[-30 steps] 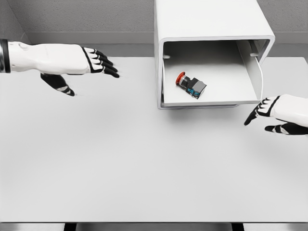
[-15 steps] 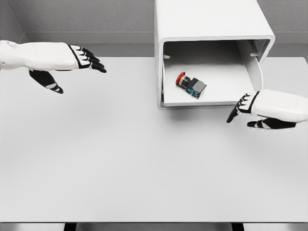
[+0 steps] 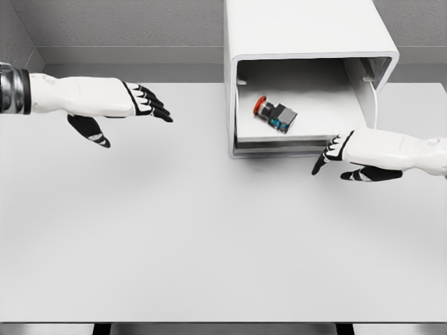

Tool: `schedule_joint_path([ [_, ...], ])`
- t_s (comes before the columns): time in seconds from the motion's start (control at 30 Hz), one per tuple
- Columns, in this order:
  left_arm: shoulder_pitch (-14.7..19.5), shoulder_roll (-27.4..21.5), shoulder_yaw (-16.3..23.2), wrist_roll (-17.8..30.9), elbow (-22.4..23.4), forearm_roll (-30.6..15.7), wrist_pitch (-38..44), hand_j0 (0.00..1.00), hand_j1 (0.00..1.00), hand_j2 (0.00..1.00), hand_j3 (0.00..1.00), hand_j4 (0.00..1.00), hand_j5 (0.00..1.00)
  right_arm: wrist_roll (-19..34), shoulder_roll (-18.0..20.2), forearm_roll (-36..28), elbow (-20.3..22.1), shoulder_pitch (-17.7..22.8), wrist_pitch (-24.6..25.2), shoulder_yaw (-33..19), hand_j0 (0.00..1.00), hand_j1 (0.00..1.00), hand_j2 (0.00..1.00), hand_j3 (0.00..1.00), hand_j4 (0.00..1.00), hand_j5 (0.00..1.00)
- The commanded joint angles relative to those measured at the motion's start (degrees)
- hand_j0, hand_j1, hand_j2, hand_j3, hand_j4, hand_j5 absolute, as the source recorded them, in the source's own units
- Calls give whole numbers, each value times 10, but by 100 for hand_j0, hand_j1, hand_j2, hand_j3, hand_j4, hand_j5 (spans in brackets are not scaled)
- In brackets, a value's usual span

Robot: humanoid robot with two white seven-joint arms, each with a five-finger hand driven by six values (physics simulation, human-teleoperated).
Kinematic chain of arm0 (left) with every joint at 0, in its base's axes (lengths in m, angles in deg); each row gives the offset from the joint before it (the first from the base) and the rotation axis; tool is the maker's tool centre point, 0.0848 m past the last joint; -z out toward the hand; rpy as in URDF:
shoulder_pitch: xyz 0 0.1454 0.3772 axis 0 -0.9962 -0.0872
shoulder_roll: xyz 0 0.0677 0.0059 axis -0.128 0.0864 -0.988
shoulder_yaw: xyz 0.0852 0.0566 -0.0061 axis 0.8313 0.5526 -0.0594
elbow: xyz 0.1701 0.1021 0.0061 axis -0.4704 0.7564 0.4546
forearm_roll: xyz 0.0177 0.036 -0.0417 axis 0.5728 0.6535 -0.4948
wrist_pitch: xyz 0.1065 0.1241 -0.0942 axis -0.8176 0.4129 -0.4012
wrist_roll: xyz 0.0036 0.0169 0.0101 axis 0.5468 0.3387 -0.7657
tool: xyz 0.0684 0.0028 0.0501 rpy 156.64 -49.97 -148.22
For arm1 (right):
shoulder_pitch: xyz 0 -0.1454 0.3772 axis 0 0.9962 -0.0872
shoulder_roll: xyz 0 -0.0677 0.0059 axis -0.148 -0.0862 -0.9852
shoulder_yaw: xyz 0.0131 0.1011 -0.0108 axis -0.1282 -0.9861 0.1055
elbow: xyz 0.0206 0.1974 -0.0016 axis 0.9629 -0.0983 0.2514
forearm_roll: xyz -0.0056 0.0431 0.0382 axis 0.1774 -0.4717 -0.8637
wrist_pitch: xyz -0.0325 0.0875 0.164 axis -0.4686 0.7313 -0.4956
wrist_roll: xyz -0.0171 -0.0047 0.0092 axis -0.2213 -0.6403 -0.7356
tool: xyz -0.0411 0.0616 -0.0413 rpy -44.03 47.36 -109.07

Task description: Slide open multi-storey tabletop storage cabinets and put open load switch and slide close multi-storey tabletop storage cabinets

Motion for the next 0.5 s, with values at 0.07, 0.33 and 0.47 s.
schedule_joint_path([
  [0.07, 0, 2, 0, 0, 1, 7, 2, 100, 100, 100, 100, 100, 100, 0, -13, -1, -23, -9, 2, 5, 67, 67, 67, 67, 67, 67],
  [0.33, 0, 3, 0, 0, 1, 10, 2, 100, 100, 100, 100, 100, 100, 0, -38, 0, -63, -54, 2, 22, 67, 67, 67, 67, 67, 67],
  [0.47, 0, 3, 0, 0, 2, 10, 2, 100, 100, 100, 100, 100, 100, 0, -44, 1, -73, -70, 2, 37, 67, 67, 67, 67, 67, 67],
])
